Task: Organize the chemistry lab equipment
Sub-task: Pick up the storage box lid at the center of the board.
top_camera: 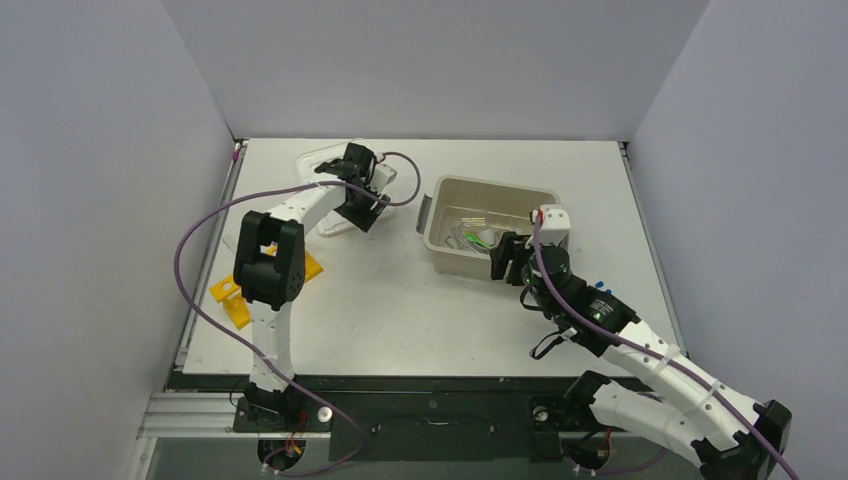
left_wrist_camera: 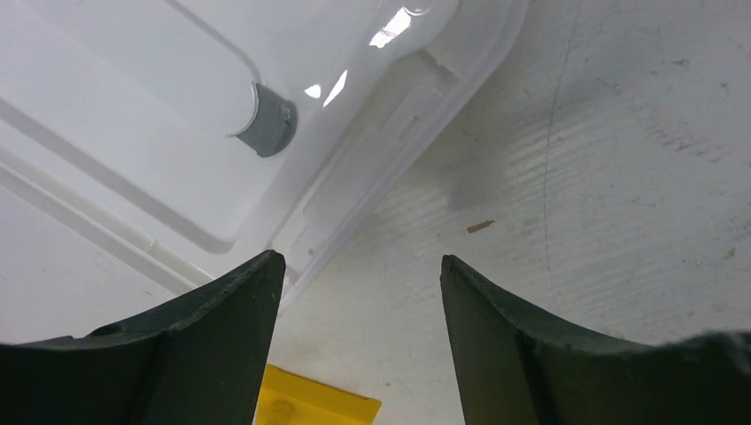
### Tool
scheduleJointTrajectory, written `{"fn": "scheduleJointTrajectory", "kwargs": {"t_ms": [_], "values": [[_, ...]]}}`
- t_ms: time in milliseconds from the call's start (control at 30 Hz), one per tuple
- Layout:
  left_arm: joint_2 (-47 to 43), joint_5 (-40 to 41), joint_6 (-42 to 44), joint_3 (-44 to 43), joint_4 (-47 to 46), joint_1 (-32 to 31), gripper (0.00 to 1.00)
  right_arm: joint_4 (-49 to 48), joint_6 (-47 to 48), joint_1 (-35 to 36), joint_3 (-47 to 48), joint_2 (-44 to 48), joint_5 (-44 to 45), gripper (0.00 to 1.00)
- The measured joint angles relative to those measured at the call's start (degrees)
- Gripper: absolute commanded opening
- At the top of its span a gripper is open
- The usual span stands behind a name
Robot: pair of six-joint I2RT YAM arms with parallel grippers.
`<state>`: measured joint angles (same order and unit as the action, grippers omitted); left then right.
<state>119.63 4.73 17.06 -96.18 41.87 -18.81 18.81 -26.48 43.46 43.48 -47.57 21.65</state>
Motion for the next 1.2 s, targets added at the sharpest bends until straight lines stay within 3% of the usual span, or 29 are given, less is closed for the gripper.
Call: {"fn": "scheduleJointTrajectory", "kwargs": {"t_ms": [167,533,767,1200], "values": [[4.0,0.0,1.6,-0.9,-1.4,-0.2,0.35,0.2,-0.7,0.1,0.1,-2.3,0.0,0.56],[6.6,0.7,5.2,-2.4,-2.4,-0.3,0.29,1.6,-1.2,0.1,3.1,-2.7,0.4,0.56],[6.6,1.2,7.2,-2.2,-2.8,-0.6,0.00,2.5,-0.4,0.1,6.3,-3.8,0.5,0.56],[2.6,-0.1,8.6,2.3,-2.4,-1.0,0.00,2.8,0.8,0.1,6.9,-4.0,0.5,0.58]]}}
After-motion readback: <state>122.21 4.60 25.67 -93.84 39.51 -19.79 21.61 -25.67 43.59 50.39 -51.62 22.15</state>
